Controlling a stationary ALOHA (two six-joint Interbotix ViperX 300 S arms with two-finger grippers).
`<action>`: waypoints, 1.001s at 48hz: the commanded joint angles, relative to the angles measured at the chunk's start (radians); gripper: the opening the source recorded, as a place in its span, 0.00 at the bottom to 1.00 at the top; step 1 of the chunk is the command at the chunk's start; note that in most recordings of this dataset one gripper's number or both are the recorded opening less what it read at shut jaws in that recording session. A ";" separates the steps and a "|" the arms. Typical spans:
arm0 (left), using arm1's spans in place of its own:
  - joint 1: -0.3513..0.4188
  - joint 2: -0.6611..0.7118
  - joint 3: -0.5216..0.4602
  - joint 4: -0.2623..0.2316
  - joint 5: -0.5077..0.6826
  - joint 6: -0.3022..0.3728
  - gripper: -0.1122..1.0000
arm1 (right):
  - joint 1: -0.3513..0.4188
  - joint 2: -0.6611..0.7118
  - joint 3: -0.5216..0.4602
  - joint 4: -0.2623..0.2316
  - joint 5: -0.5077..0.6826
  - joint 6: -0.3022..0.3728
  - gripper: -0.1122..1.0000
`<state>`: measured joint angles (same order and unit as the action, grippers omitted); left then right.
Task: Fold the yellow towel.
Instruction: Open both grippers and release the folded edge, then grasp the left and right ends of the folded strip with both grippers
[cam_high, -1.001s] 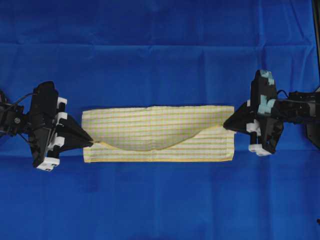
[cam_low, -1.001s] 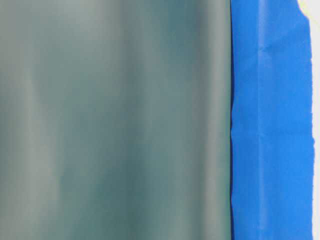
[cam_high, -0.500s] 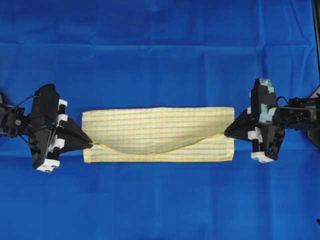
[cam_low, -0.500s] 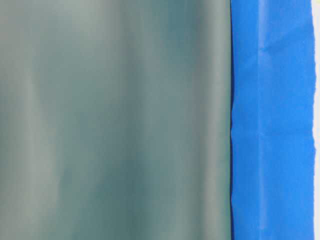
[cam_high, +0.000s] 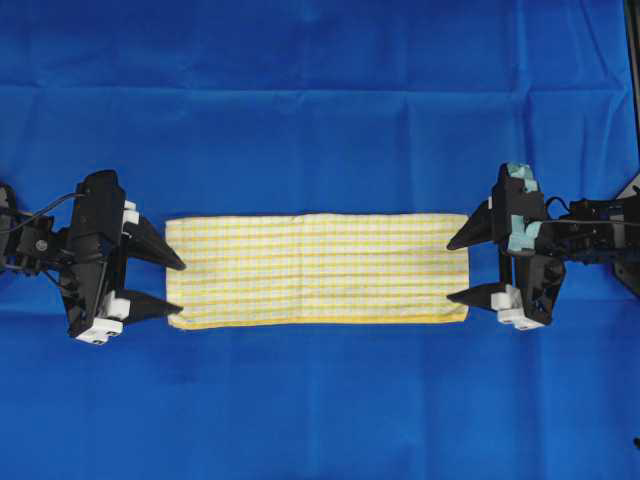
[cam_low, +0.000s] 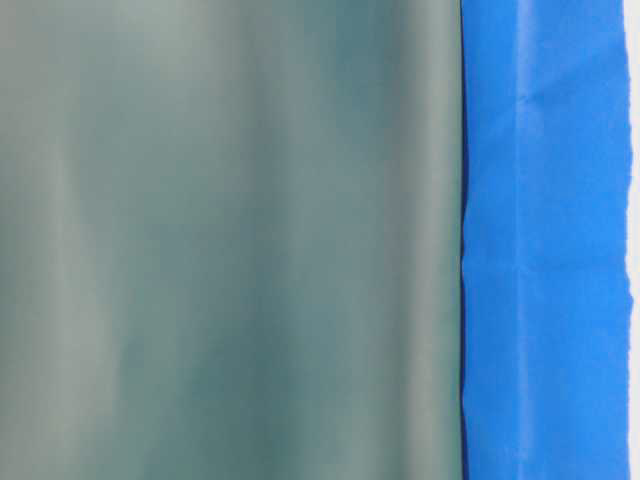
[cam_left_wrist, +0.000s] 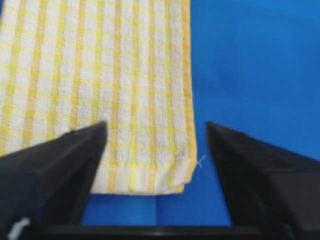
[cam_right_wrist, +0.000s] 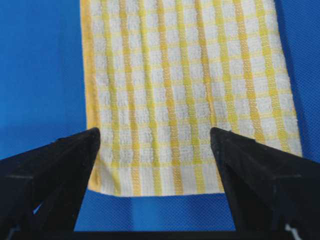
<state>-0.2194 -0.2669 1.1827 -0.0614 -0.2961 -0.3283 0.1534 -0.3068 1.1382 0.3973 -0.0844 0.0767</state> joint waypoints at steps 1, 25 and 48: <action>0.012 -0.025 -0.017 0.002 0.005 0.005 0.80 | 0.003 -0.026 -0.015 -0.005 -0.005 -0.005 0.86; 0.291 0.066 -0.092 0.003 0.087 0.210 0.77 | -0.250 0.006 -0.011 -0.060 0.026 -0.051 0.83; 0.336 0.190 -0.123 0.002 0.155 0.218 0.77 | -0.282 0.138 -0.014 -0.057 0.037 -0.044 0.81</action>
<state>0.1150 -0.0782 1.0799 -0.0598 -0.1549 -0.1058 -0.1273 -0.1657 1.1382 0.3390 -0.0476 0.0307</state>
